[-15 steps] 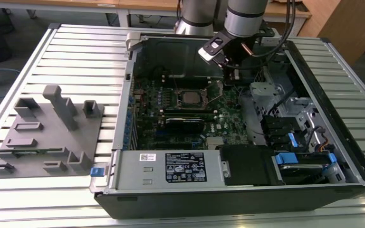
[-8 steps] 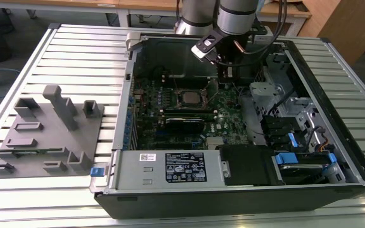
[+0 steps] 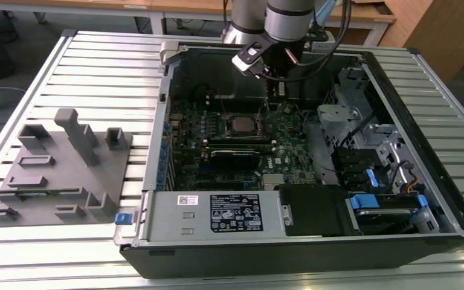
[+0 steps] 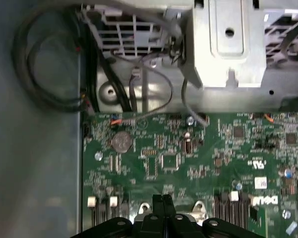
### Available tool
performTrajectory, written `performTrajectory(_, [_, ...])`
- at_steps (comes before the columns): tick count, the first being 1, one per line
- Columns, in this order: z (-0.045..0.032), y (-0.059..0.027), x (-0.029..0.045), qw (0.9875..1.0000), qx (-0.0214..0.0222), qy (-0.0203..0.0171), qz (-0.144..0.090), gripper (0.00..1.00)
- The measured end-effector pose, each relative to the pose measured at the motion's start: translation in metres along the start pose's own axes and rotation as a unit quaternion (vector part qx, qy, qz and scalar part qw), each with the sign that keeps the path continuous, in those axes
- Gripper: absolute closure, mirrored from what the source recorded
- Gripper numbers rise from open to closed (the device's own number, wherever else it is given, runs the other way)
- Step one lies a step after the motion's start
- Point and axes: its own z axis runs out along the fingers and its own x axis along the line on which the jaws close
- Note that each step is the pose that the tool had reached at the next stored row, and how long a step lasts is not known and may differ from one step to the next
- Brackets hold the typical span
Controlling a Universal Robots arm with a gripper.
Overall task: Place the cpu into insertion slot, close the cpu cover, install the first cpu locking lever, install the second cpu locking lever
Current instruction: 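Close the cpu cover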
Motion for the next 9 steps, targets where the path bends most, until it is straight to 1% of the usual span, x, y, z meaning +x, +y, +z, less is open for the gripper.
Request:
performTrajectory(6, [-0.0007,-0.0159,0.0040,1.0000,-0.0002,-0.0044,0.001,0.89])
performTrajectory(8, [-0.0006,-0.0181,0.0047,1.0000,-0.0002,-0.0057,0.001,0.89])
performTrajectory(9, [-0.0005,-0.0182,0.0047,1.0000,-0.0002,-0.0058,0.001,0.89])
